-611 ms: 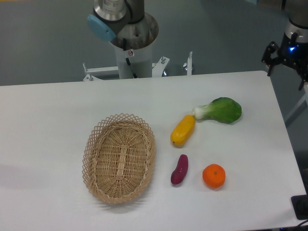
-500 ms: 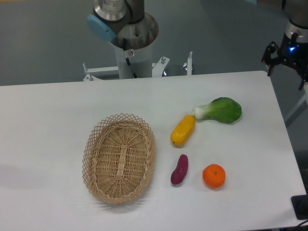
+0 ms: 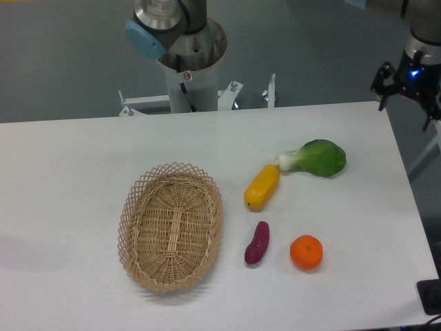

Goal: Pick up the mango from the table

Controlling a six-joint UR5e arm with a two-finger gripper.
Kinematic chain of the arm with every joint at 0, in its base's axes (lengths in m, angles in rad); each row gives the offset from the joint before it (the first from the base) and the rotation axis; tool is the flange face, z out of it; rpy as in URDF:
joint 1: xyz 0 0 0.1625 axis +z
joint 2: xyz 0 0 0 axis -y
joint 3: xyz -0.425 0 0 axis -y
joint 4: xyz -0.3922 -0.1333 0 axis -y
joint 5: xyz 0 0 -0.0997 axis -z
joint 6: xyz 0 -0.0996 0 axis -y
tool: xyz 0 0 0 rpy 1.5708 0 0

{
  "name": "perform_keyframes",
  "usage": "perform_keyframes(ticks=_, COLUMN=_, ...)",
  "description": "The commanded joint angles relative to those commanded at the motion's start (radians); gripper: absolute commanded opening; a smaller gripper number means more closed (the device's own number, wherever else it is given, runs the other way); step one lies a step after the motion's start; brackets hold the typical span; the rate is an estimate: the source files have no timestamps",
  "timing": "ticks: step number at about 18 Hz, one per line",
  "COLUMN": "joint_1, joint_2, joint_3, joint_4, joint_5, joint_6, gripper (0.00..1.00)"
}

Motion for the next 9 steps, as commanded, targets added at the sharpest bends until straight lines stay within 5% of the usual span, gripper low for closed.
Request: perform_keyframes(ticks=9, joint_1=-0.012, joint_2=0.040, joint_3=-0.202, joint_4=0.121, joint_5=-0.005, joint_6=-0.064, gripper=1.00)
